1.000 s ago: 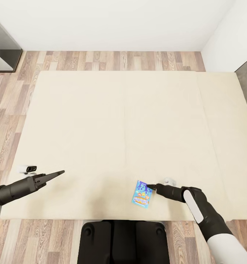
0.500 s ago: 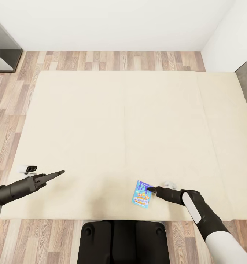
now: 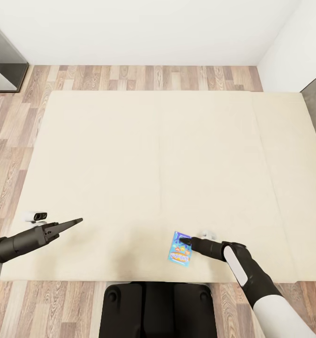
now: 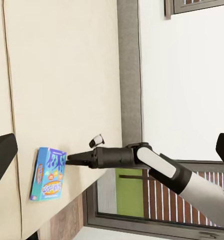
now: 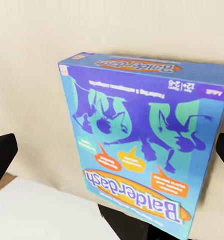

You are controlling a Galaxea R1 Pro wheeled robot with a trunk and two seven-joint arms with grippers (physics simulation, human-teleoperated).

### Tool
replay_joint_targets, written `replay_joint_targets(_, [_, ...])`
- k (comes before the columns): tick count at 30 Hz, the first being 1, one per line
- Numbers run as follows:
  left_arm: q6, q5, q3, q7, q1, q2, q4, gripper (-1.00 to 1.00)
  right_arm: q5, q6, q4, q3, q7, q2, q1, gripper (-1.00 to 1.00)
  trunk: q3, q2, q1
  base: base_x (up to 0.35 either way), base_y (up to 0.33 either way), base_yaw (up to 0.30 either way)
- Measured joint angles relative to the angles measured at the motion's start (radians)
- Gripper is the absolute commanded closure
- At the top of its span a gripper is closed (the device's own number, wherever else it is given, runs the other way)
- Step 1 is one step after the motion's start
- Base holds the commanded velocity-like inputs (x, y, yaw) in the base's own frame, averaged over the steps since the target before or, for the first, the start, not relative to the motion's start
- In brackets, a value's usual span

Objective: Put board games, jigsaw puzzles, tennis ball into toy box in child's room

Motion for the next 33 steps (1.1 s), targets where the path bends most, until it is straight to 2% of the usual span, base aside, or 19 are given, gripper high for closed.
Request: replay_joint_targets(33, [0.0, 0.0, -0.002, 0.0, 0.0, -0.001, 0.0, -1.0, -0.001, 0.001, 0.041, 0.003, 0.001, -0.001, -0.007, -1.0, 0.0, 0.0, 0.0, 0.0, 0.0, 0.0])
